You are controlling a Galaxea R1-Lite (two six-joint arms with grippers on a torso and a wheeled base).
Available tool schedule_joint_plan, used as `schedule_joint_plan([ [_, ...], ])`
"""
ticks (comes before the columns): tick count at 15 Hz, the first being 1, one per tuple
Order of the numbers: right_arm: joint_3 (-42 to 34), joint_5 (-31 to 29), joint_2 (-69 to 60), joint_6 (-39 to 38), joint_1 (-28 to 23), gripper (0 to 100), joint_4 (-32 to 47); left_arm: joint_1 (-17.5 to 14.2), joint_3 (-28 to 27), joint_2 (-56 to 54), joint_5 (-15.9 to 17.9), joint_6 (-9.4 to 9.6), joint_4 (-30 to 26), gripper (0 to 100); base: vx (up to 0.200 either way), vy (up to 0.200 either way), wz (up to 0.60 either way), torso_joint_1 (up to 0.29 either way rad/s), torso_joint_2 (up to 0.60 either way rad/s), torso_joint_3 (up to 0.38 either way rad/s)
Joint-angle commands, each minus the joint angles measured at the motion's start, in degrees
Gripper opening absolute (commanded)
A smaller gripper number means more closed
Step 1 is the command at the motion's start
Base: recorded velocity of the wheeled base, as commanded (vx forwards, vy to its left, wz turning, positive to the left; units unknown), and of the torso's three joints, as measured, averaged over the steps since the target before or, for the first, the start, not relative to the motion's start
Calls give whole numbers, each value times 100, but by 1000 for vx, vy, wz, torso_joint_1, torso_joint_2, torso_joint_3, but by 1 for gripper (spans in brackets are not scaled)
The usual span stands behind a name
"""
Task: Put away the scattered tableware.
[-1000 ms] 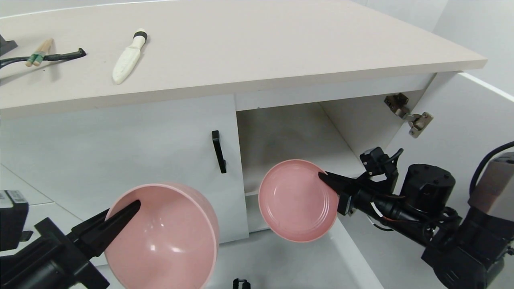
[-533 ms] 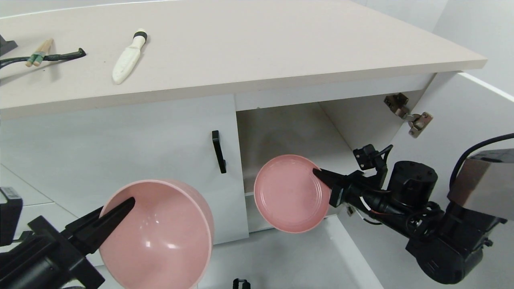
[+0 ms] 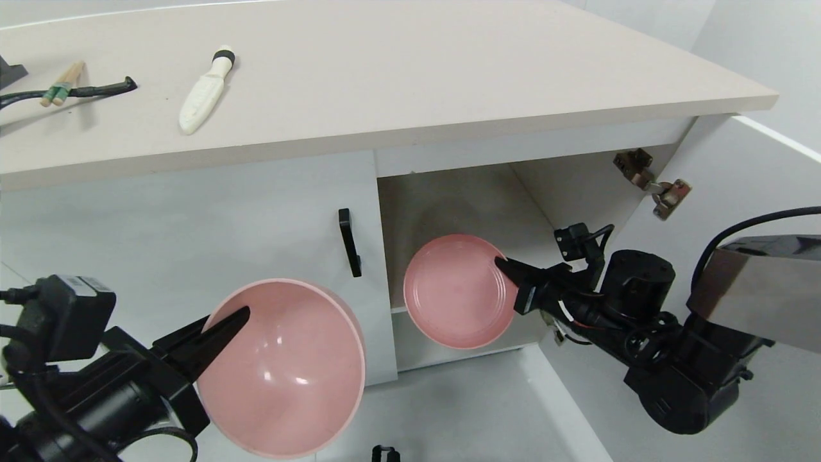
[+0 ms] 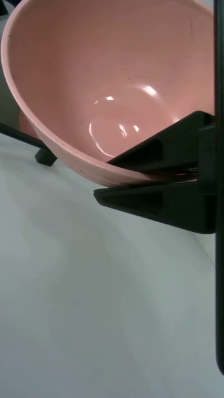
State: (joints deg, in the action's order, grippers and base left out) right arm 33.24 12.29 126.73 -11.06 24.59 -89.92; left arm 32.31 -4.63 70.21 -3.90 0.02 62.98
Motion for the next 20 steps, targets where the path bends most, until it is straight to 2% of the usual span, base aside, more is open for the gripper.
schedule_joint_plan([
  [1, 200, 2, 150, -142, 11, 0, -8, 21, 6, 90, -5, -2, 4, 0, 0, 0, 0, 0, 0, 0],
  [8, 1439, -113, 308, -441, 11, 0, 1003, -40, 6, 116, -5, -11, 4, 0, 0, 0, 0, 0, 0, 0],
  [15, 2309, -113, 967, -450, -174, 0, 1477, -49, 15, 90, -5, -11, 4, 0, 0, 0, 0, 0, 0, 0],
  [20, 2872, -253, 1389, -450, -332, 0, 1530, -49, 24, 90, -5, -20, -5, 0, 0, 0, 0, 0, 0, 0],
])
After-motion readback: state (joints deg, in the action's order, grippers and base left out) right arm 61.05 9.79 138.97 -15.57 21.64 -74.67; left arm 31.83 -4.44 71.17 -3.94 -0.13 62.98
